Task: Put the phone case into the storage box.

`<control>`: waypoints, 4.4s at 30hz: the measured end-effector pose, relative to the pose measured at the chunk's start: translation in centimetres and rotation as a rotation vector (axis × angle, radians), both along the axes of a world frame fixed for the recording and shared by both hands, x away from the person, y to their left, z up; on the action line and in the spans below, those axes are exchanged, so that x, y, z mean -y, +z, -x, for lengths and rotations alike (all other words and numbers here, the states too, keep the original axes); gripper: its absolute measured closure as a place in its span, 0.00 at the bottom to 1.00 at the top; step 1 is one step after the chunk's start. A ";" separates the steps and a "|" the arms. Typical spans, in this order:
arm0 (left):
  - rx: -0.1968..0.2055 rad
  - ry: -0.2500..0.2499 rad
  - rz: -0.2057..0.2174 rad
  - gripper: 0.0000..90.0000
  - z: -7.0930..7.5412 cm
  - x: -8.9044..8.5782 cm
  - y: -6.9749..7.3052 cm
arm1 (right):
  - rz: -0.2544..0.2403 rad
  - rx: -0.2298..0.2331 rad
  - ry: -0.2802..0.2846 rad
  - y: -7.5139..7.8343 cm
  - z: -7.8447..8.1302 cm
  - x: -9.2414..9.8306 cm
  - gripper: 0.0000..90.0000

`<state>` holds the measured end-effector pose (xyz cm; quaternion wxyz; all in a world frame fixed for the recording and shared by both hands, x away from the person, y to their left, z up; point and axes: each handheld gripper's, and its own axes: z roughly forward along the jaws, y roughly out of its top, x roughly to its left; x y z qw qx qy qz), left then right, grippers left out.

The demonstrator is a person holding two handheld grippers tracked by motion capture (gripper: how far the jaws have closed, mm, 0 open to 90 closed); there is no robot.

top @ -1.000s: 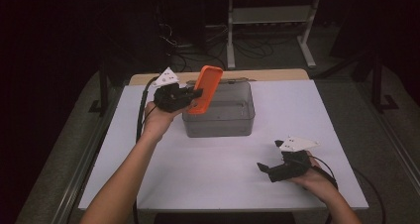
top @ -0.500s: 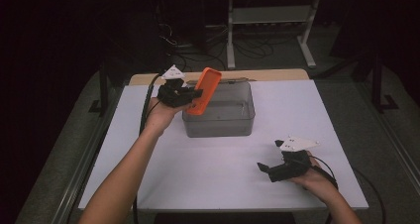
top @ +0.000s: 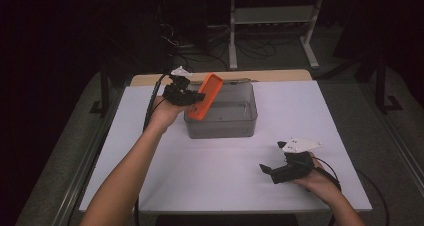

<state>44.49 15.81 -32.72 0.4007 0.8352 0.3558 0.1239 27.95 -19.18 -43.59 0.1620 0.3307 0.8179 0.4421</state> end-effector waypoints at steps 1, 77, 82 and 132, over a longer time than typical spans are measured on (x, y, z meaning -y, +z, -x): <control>-0.009 0.000 -0.010 0.89 -0.1 0.1 0.0 | 0.001 -0.001 0.000 0.0 0.0 0.0 0.00; -0.465 0.365 -0.195 0.88 -4.8 2.3 -1.6 | -0.039 0.016 0.015 0.3 0.1 -0.1 0.00; -0.486 0.385 -0.198 0.88 -4.9 2.5 -1.9 | -0.038 0.015 0.014 0.3 0.1 -0.1 0.00; -0.573 0.509 -0.231 0.88 -5.1 3.0 -3.6 | -0.040 0.025 0.012 0.4 0.2 0.1 0.00</control>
